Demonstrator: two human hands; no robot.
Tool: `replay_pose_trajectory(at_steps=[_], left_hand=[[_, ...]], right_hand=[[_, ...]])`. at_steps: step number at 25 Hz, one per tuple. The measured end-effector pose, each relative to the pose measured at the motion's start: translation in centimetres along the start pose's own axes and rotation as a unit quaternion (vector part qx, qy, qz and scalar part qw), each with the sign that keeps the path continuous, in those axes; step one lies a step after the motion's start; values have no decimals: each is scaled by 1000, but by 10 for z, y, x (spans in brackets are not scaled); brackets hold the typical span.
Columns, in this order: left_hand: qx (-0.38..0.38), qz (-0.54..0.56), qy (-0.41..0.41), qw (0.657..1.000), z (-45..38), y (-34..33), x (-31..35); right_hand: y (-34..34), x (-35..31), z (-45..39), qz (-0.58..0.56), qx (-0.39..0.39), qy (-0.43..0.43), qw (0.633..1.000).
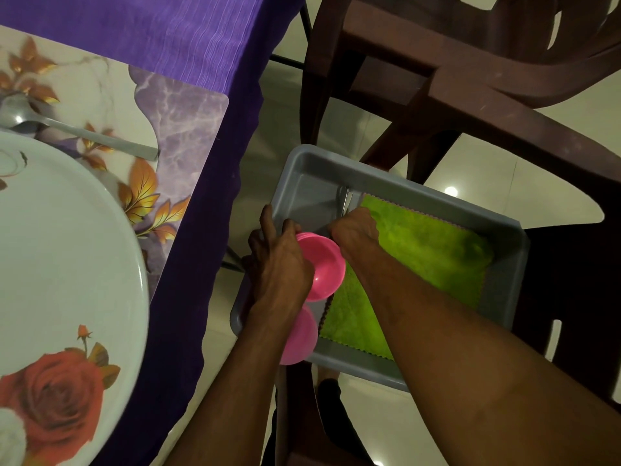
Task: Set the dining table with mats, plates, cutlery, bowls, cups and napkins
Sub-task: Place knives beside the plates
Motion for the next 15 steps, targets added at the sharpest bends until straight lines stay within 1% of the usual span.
replay_pose_trajectory(at_steps=[4,9,11,15], left_hand=[[3,-9,9,1000,1,4,2],[5,6,16,1000,-1,3,3],[5,11,14,1000,0,3,3],[12,6,5,1000,1,7,0]], right_hand=[[-3,-1,1,-5,-6,-5,1000],[-4,-2,4,-1,-27,-5,1000],[-2,-3,6,2,-20,6,1000],[6,-8,7,31,17,36,999]])
Point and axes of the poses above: each hand's wrist, its own z-axis away from the middle knuckle, its own y-axis out of the back of the hand, x = y × z, the point moved 7 cm from there along -z, towards the middle knuckle, and after that the axes turned 5 degrees about -y, right-handed, at the moved point
